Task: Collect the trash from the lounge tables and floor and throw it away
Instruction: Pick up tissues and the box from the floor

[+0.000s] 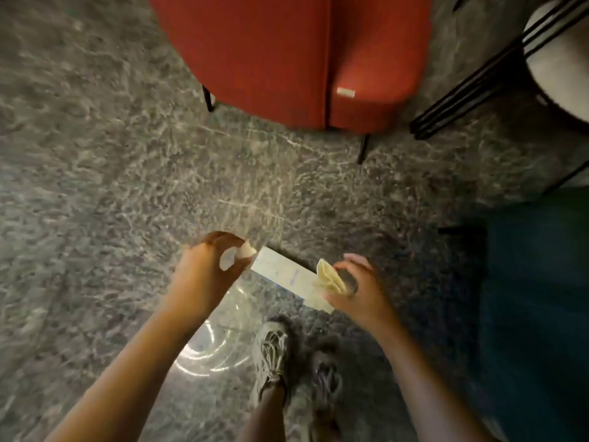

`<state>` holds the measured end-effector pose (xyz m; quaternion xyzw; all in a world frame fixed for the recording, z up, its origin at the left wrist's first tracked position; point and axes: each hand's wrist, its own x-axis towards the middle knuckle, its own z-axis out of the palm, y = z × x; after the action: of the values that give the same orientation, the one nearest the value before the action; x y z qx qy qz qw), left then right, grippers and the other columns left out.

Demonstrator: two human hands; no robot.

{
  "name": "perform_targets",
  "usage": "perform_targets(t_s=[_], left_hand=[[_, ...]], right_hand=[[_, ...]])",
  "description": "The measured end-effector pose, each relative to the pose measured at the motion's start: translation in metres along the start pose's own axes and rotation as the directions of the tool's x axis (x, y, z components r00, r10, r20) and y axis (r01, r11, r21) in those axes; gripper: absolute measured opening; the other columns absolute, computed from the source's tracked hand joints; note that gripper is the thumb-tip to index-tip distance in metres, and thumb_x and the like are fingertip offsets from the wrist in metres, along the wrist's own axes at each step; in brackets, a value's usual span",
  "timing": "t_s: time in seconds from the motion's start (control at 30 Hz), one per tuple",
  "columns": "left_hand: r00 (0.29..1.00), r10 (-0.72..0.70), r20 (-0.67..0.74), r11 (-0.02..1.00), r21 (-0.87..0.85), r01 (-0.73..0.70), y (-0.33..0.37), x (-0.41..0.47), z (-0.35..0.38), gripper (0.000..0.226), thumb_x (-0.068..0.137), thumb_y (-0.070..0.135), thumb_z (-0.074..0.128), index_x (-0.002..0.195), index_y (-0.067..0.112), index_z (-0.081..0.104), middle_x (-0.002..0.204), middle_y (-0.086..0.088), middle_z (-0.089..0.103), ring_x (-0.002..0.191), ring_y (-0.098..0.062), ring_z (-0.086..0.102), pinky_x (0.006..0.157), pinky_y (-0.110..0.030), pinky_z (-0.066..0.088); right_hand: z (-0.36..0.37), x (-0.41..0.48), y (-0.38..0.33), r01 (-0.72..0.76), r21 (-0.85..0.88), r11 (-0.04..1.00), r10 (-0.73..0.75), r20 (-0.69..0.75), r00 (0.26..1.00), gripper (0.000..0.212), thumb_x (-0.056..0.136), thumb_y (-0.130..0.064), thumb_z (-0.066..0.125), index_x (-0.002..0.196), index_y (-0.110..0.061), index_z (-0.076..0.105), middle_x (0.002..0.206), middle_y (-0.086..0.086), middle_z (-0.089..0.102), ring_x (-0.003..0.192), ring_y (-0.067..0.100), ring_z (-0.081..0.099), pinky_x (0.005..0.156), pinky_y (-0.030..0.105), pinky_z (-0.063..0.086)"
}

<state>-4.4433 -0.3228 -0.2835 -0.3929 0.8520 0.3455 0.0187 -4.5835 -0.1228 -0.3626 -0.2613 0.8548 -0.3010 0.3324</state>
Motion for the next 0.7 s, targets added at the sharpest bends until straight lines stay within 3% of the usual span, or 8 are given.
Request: perform_targets(t_s=[0.17,0.3,0.5,0.57,0.63,0.7], left_hand=[[0.993,-0.119,-0.001,0.993,-0.023,0.119,-0.091,0.049,0.118,0.022,0.077,0.019,0.073,0.098,0.012,0.069,0.107,-0.002,0.066,0.084,-0.016,0.059,0.074,-0.02,0.039],[0.981,-0.193,0.02,0.979,-0.069,0.194,-0.154,0.061,0.203,0.02,0.077,0.018,0.073,0.095,0.011,0.07,0.105,-0.005,0.067,0.089,-0.021,0.063,0.077,-0.028,0.047],[0.942,-0.316,0.112,0.929,-0.168,0.331,-0.207,0.05,0.284,0.021,0.076,0.018,0.074,0.094,0.009,0.07,0.104,-0.006,0.067,0.087,-0.024,0.063,0.08,-0.036,0.052],[0.926,-0.361,0.113,0.897,-0.231,0.378,-0.211,0.047,0.299,0.022,0.075,0.017,0.075,0.096,0.011,0.069,0.097,0.007,0.065,0.083,-0.014,0.062,0.078,-0.026,0.051],[0.907,-0.399,0.139,0.849,-0.319,0.422,-0.212,0.047,0.308,0.017,0.076,0.017,0.075,0.09,0.023,0.067,0.085,0.025,0.058,0.077,0.002,0.058,0.07,-0.004,0.043],[0.888,-0.412,0.204,0.785,-0.415,0.46,-0.21,0.05,0.314,0.016,0.077,0.02,0.074,0.082,0.031,0.064,0.084,0.031,0.06,0.082,0.012,0.057,0.07,0.001,0.04]], right_hand=[[0.108,0.069,0.09,-0.026,-0.084,0.996,0.028,0.034,0.999,0.043,0.058,-0.021,0.082,0.097,-0.012,0.066,0.129,0.01,0.051,0.117,0.026,0.049,0.093,0.03,0.038],[0.183,0.104,0.148,-0.009,-0.138,0.99,0.026,0.123,0.992,0.043,0.061,-0.025,0.079,0.101,-0.015,0.067,0.138,0.011,0.045,0.124,0.028,0.045,0.097,0.041,0.039],[0.227,0.13,0.187,0.033,-0.173,0.984,0.007,0.224,0.975,0.05,0.059,-0.028,0.084,0.104,-0.016,0.067,0.141,0.013,0.042,0.128,0.029,0.04,0.102,0.042,0.034],[0.225,0.136,0.191,-0.004,-0.117,0.993,0.03,0.223,0.974,0.049,0.059,-0.027,0.084,0.105,-0.018,0.066,0.142,0.011,0.04,0.131,0.026,0.038,0.105,0.041,0.032],[0.221,0.144,0.193,-0.051,-0.06,0.997,0.065,0.249,0.966,0.049,0.062,-0.026,0.082,0.107,-0.02,0.064,0.145,0.009,0.036,0.133,0.022,0.034,0.107,0.037,0.03],[0.217,0.153,0.192,-0.106,0.002,0.994,0.099,0.324,0.941,0.045,0.067,-0.024,0.08,0.108,-0.022,0.06,0.141,0.006,0.041,0.13,0.019,0.037,0.106,0.038,0.032]])
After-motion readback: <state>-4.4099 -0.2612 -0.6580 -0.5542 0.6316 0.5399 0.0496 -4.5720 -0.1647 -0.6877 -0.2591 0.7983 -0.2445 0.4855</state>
